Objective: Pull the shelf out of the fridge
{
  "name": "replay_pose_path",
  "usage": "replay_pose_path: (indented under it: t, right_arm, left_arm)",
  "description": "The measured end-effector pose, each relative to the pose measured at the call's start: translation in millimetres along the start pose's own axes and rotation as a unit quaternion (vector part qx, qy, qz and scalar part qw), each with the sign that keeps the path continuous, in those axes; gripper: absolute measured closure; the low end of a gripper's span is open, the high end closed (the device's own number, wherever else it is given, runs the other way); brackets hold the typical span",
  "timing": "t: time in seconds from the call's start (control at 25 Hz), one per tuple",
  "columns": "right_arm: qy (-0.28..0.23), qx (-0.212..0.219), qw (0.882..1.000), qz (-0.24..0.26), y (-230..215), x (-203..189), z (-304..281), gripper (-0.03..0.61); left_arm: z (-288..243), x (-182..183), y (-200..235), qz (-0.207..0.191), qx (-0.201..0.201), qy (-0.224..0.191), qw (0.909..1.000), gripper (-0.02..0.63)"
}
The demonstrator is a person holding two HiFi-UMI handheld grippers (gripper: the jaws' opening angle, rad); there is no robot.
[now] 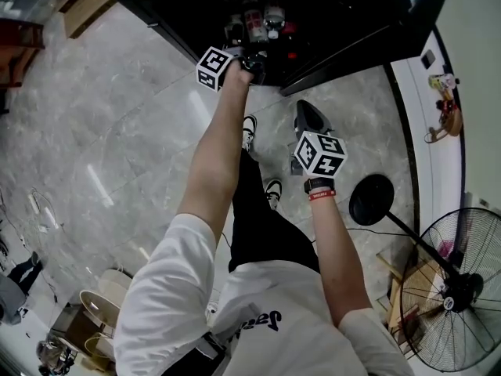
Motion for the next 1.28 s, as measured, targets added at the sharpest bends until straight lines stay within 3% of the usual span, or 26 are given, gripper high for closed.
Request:
replay_pose_path:
  t: [1.28]
  right_arm:
    - [-0.007, 0.016, 1.0, -0.004, 4, 10, 16, 0.572]
  left_arm:
    - [55, -29, 2, 0.025, -0.011, 0.0, 0.9996, 0.58]
Point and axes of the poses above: the fingertips, and each gripper's own axes: z backward along the fingers, y to its left, x out of its top, the point moved 8 cm from there along z, backward along the fingers, and after that the axes turned 11 degrees about y, right-handed, at the moved point
